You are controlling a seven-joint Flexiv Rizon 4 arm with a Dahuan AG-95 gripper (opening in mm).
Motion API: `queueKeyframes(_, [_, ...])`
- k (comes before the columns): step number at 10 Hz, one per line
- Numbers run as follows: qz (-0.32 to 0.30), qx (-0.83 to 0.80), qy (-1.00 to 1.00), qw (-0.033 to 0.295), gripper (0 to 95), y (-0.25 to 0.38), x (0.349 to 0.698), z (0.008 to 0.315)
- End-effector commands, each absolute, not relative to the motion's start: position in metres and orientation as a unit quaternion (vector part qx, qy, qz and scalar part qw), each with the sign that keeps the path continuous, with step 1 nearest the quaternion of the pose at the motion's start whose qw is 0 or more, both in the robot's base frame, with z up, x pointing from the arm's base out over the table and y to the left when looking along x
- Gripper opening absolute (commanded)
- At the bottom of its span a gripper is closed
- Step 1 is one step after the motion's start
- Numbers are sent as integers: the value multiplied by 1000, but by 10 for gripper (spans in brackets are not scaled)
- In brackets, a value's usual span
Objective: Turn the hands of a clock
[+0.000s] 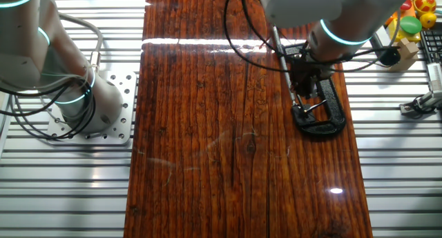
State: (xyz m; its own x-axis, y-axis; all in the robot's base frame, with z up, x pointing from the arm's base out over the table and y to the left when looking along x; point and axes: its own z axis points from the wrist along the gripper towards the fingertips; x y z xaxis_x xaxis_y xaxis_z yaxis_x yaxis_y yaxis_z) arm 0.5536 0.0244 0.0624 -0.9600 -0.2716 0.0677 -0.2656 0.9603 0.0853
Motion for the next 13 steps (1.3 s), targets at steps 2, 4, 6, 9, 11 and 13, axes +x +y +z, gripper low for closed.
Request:
queueKeyframes(2, [-39, 117, -991, 49, 0, 24, 538, 79])
queueKeyframes(4, [-41, 99, -993, 57, 0, 28, 528, 93])
queueKeyframes(6, [-41, 94, -993, 58, 0, 30, 520, 101])
queueKeyframes(9, [-40, 91, -993, 57, 0, 31, 500, 107])
queueKeyframes(11, [-38, 87, -994, 58, 0, 32, 488, 111])
queueKeyframes(13, [-36, 83, -994, 57, 0, 37, 478, 118])
